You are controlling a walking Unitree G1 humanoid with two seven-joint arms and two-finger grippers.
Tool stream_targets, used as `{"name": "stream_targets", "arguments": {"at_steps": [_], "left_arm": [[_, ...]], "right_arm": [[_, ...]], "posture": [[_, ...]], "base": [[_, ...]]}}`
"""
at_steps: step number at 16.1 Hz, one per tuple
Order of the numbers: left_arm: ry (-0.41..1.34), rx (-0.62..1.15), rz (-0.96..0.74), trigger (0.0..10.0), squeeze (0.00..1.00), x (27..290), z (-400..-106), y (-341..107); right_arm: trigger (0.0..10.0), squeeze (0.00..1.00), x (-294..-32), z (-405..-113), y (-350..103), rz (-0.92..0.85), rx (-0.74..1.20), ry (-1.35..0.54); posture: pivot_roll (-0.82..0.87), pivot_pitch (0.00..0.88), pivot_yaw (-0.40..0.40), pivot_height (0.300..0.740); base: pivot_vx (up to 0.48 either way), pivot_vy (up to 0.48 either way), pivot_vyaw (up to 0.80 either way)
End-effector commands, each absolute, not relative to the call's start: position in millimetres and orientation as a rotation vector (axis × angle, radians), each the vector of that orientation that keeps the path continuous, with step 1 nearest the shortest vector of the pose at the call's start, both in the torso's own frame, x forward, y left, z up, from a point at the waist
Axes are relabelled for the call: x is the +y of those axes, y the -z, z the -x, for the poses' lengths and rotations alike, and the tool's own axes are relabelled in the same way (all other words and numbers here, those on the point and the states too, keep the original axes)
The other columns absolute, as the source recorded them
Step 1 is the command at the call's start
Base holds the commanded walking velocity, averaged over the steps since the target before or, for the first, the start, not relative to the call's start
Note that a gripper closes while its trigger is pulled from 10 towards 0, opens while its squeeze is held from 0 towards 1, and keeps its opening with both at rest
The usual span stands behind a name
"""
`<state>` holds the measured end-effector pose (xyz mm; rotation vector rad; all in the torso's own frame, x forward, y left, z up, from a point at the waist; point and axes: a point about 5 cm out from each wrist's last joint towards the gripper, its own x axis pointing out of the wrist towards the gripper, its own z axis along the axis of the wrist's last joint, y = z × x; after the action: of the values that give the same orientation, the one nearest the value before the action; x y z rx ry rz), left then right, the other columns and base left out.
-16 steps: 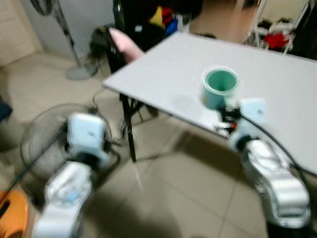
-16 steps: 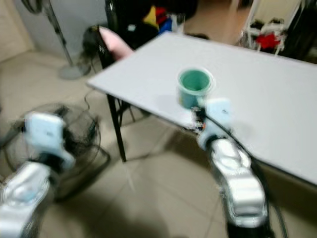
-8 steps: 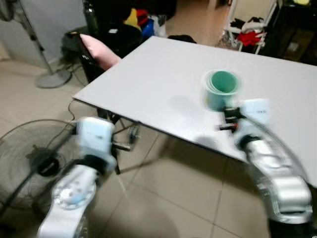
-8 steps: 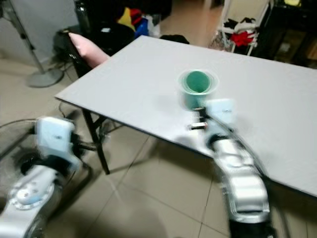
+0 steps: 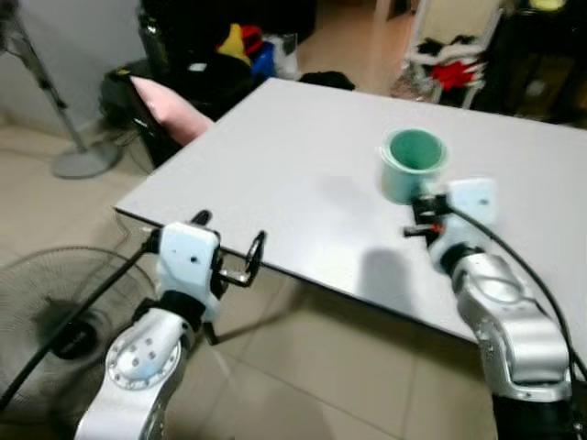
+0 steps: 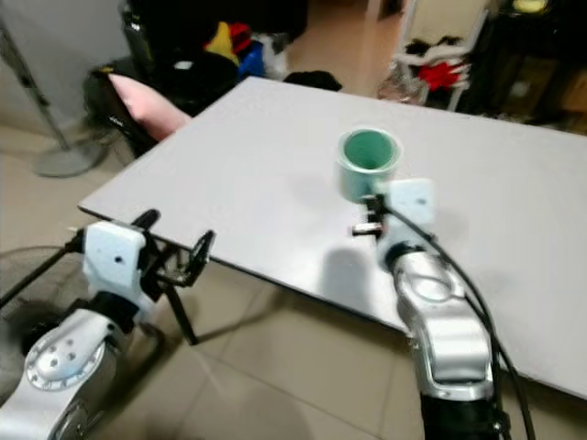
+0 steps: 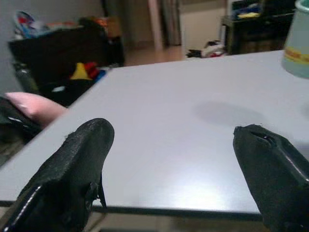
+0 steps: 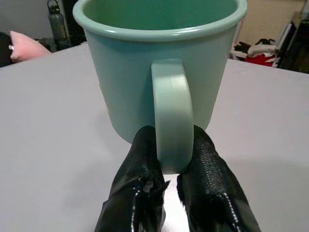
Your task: Setting the table
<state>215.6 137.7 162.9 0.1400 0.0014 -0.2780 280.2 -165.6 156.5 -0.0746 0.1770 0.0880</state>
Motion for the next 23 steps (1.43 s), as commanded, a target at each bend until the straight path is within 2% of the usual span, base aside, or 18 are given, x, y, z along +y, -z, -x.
{"name": "stream_targets", "arguments": {"at_steps": [1, 4, 9, 15, 19, 23], "left_arm": [[0.257, 0.001, -0.156, 10.0, 0.00, 144, -216, -163], [0.262, 0.006, -0.160, 10.0, 0.00, 143, -215, -162], [0.257, 0.037, -0.182, 10.0, 0.00, 146, -216, -157], [0.380, 0.042, -0.197, 10.0, 0.00, 141, -219, -162], [0.451, 0.057, -0.192, 10.0, 0.00, 140, -218, -167], [0.481, 0.060, -0.233, 10.0, 0.00, 146, -218, -175]], "right_arm": [[10.0, 0.00, -154, -282, -161, 0.053, 0.156, -0.132], [10.0, 0.00, -152, -283, -161, 0.056, 0.155, -0.150], [10.0, 0.00, -140, -296, -155, 0.075, 0.171, -0.273], [10.0, 0.00, -107, -358, -146, 0.066, 0.216, -0.360], [10.0, 0.00, -100, -387, -150, 0.087, 0.230, -0.343], [10.0, 0.00, -96, -398, -156, 0.101, 0.241, -0.318]], "posture": [[-0.07, 0.000, 0.030, 0.740], [-0.07, 0.000, 0.030, 0.740], [-0.07, 0.000, 0.031, 0.740], [-0.07, 0.004, 0.061, 0.740], [-0.03, 0.087, 0.050, 0.740], [0.02, 0.191, 0.031, 0.740]], "base": [[0.319, 0.000, -0.77], [0.311, 0.000, -0.69], [0.108, 0.000, 0.00], [0.000, 0.000, 0.00], [0.000, 0.000, 0.00], [0.000, 0.000, 0.00]]}}
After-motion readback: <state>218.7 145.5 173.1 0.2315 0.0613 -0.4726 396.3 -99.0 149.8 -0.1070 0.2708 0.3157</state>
